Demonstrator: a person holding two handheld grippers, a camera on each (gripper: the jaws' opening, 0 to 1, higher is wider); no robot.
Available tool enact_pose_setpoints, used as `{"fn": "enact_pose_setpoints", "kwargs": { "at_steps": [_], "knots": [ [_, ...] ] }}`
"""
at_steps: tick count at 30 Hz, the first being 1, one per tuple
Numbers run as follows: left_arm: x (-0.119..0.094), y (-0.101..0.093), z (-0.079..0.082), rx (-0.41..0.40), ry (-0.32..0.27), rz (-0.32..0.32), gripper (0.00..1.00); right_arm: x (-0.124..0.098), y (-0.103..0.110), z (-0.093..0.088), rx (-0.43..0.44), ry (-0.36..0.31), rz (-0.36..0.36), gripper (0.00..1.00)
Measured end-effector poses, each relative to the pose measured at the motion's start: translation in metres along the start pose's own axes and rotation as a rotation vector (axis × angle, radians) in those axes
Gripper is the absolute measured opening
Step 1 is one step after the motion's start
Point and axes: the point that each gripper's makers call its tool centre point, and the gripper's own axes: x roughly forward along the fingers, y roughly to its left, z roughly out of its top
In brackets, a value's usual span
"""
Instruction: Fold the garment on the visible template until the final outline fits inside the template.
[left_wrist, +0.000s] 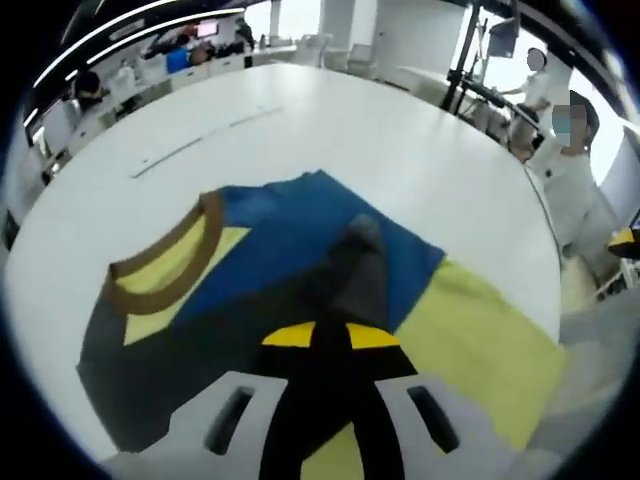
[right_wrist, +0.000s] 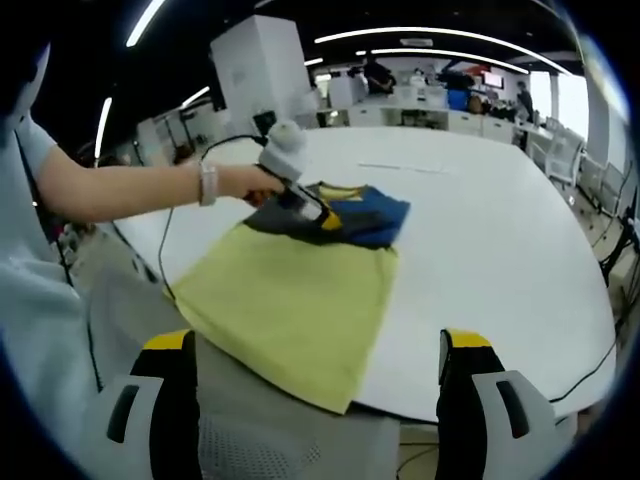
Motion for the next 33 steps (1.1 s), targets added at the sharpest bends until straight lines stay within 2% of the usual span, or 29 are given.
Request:
{"fn": "enact_pose_setpoints", "kwargs": {
  "at_steps": [7, 10, 12, 15, 17, 19, 26, 33],
  "knots": [
    [-0.001, -0.011, 0.009, 0.012, -0.022, -0.03, 0.07, -0.001, -0.001, 0.0, -0.001, 0.002, -0.005, 1.0],
    [0.001, -0.019, 0.008, -0.005, -0.02, -0.063, 0.07, -0.001, 0.0, 0.0, -0.002, 0.0, -0.004, 1.0],
    [0.002, -0.021, 0.006, 0.004, -0.019, -0.064, 0.07, -0.001, 0.0, -0.001, -0.001, 0.002, -0.005, 1.0],
    [-0.001, -0.005, 0.006, -0.009, -0.037, 0.0, 0.1, -0.003, -0.001, -0.001, 0.002, -0.002, -0.008, 1.0],
    [-0.003, 0.001, 0.002, -0.03, -0.02, -0.002, 0.14, -0.003, -0.001, -0.002, 0.004, 0.0, -0.009, 1.0],
    [-0.003, 0.005, 0.002, -0.029, -0.029, 0.012, 0.16, -0.003, -0.001, -0.004, 0.007, 0.005, -0.011, 1.0],
    [0.001, 0.012, 0.011, -0.091, -0.065, 0.014, 0.15, 0.0, 0.001, -0.002, 0.005, 0.006, 0.0, 1.0],
    [0.011, 0.013, 0.013, -0.118, -0.056, -0.004, 0.13, -0.002, -0.003, -0.003, 0.011, 0.017, -0.009, 1.0]
  ]
}}
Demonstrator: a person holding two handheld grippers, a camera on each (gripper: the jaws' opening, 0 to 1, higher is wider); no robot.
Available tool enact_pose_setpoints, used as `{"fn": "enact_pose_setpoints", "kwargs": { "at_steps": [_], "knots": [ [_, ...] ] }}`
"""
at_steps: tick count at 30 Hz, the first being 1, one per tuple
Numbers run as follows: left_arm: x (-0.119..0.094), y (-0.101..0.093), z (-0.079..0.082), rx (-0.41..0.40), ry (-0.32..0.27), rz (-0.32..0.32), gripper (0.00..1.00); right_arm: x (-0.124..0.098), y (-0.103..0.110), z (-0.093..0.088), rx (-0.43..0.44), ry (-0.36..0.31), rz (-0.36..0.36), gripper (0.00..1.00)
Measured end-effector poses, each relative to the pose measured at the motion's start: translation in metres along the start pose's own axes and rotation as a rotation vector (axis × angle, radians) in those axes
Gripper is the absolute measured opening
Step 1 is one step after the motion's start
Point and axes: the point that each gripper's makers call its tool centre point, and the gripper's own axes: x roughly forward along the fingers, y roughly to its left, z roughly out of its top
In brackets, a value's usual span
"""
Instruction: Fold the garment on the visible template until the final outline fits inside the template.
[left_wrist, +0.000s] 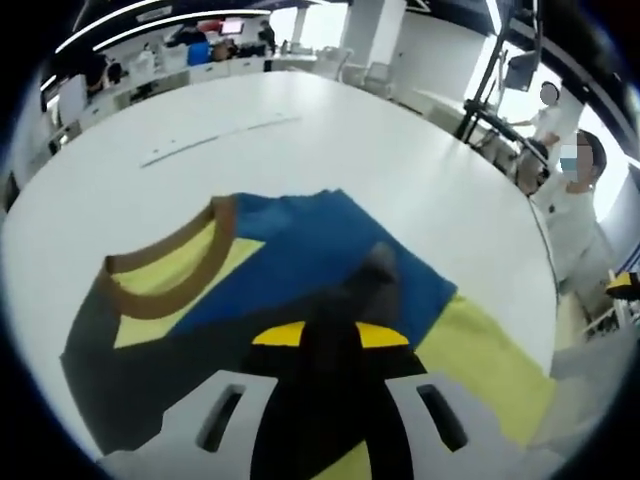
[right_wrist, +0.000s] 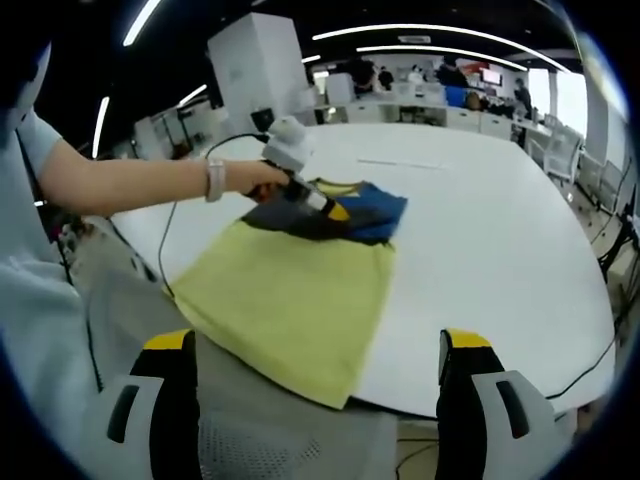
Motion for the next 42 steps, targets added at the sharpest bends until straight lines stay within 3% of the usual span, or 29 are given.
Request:
{"fn": "enact_pose_setpoints", "kwargs": {
  "at_steps": [8, 19, 42],
  "knots": [
    [0.001, -0.004, 0.001, -0.005, -0.01, -0.016, 0.02, 0.003, 0.002, 0.002, -0.004, 0.002, 0.003, 1.0],
    [-0.012, -0.019, 0.009, 0.005, -0.039, -0.057, 0.0, 0.004, 0.005, 0.007, -0.023, -0.001, 0.012, 1.0],
    [-0.023, -0.09, 0.008, 0.146, -0.048, -0.176, 0.05, -0.001, 0.004, 0.004, -0.021, -0.012, 0.005, 1.0]
  ]
}}
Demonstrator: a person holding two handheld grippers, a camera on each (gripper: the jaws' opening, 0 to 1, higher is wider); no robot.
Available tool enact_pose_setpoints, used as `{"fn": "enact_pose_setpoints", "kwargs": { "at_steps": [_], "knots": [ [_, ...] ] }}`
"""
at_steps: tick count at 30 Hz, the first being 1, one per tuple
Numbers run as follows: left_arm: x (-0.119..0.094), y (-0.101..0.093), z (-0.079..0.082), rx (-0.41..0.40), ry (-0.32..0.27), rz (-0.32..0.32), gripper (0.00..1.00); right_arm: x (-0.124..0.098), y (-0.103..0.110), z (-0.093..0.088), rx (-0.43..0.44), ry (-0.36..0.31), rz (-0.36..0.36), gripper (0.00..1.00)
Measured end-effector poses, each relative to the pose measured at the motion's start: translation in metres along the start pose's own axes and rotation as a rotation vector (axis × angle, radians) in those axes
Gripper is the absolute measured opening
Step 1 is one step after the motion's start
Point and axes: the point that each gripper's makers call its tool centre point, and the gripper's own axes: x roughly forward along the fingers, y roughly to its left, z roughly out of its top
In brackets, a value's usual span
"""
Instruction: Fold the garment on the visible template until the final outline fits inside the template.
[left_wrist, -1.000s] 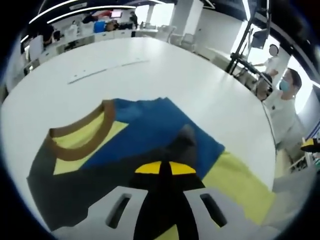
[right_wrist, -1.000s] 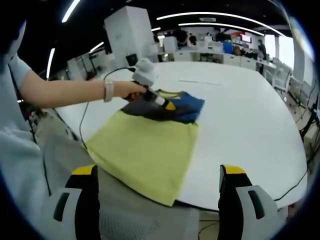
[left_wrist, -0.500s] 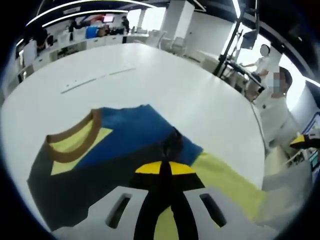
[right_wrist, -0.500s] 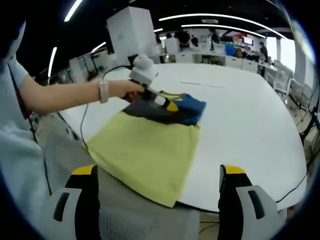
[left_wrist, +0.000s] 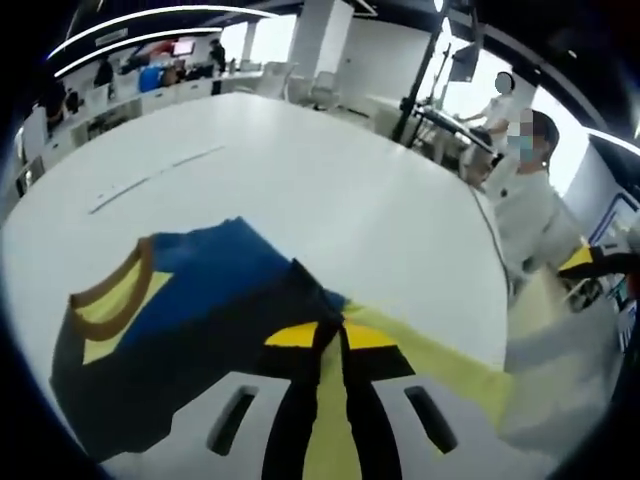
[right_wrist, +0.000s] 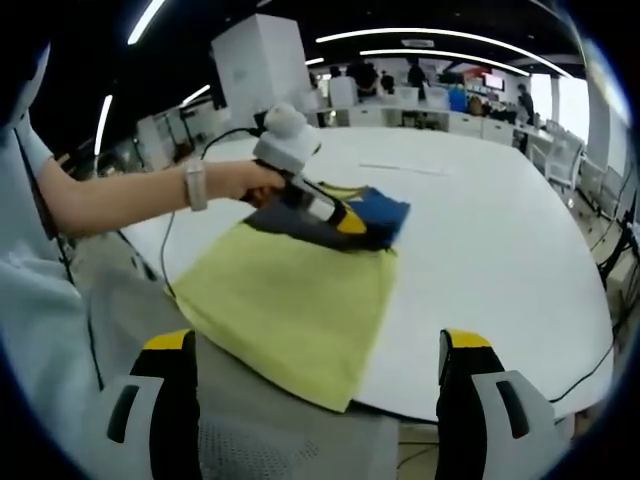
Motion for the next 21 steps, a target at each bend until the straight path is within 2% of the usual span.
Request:
{"fn": "enact_pose_setpoints", "kwargs": {
  "at_steps": [8, 13, 21],
  "knots": [
    [-0.001, -0.01, 0.002, 0.009, -0.004, -0.028, 0.05, 0.0, 0.002, 0.0, -0.006, 0.001, 0.006, 1.0],
    [-0.005, -0.009, 0.006, 0.031, -0.014, -0.012, 0.11, 0.001, 0.002, 0.001, -0.009, 0.0, 0.005, 1.0],
    [-0.015, -0.011, 0.004, 0.062, 0.002, -0.002, 0.16, 0.002, 0.003, 0.003, -0.019, -0.002, 0.009, 1.0]
  ]
}}
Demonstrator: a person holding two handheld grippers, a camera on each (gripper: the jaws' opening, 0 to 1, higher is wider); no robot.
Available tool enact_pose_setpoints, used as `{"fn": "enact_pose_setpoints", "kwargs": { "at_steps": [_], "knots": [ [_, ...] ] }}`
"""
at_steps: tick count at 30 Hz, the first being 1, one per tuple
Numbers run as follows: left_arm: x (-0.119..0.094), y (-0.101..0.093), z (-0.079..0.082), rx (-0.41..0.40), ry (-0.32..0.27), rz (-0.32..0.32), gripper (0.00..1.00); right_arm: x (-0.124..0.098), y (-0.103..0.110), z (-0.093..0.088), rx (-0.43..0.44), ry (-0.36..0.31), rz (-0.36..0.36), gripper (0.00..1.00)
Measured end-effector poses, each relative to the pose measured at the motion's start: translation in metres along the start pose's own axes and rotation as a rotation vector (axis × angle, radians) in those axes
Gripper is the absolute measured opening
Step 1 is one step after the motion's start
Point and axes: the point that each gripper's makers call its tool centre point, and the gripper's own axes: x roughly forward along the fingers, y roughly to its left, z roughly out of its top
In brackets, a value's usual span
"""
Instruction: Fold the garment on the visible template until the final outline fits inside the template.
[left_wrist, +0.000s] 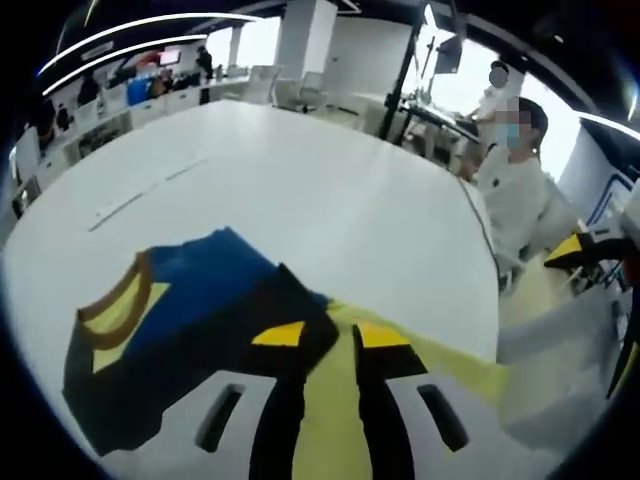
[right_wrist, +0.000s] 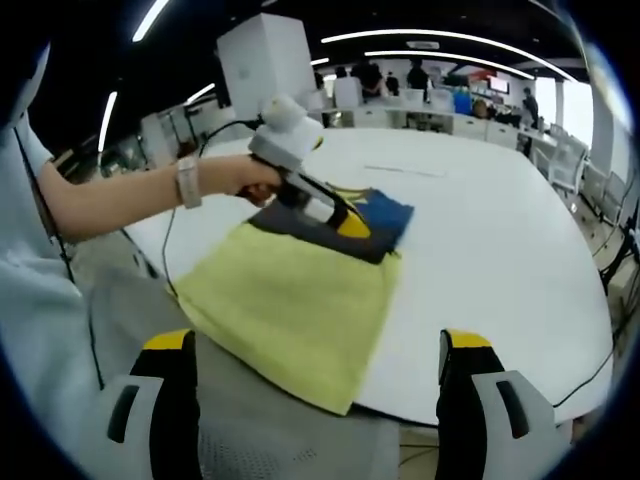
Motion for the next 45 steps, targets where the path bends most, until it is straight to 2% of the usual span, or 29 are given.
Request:
{"fn": "enact_pose_setpoints", "kwargs": {
  "at_steps": [7, 11, 15, 19, 24, 29, 34, 45],
  "knots": [
    [-0.014, 0.004, -0.004, 0.002, 0.002, 0.019, 0.25, 0.001, 0.002, 0.001, -0.013, 0.006, 0.008, 1.0],
    [-0.021, 0.0, -0.011, 0.022, 0.048, 0.005, 0.26, 0.004, 0.004, 0.003, -0.025, 0.008, 0.017, 1.0],
    [-0.029, 0.0, -0.017, 0.046, 0.086, 0.014, 0.41, 0.005, 0.004, 0.006, -0.036, 0.007, 0.024, 1.0],
    [-0.039, -0.001, -0.014, 0.055, 0.068, 0.021, 0.42, 0.005, 0.005, 0.007, -0.045, 0.011, 0.026, 1.0],
    [-0.054, -0.001, -0.012, 0.07, 0.06, 0.039, 0.55, 0.004, 0.005, 0.01, -0.058, 0.01, 0.028, 1.0],
    [-0.068, 0.003, -0.011, 0.07, 0.046, 0.062, 0.61, 0.005, 0.007, 0.011, -0.066, 0.012, 0.03, 1.0],
    [-0.075, 0.006, -0.018, 0.079, 0.072, 0.066, 0.63, 0.005, 0.009, 0.014, -0.075, 0.007, 0.029, 1.0],
    [-0.094, 0.005, -0.034, 0.068, 0.094, 0.067, 0.76, 0.006, 0.014, 0.018, -0.093, 0.002, 0.032, 1.0]
  ]
}}
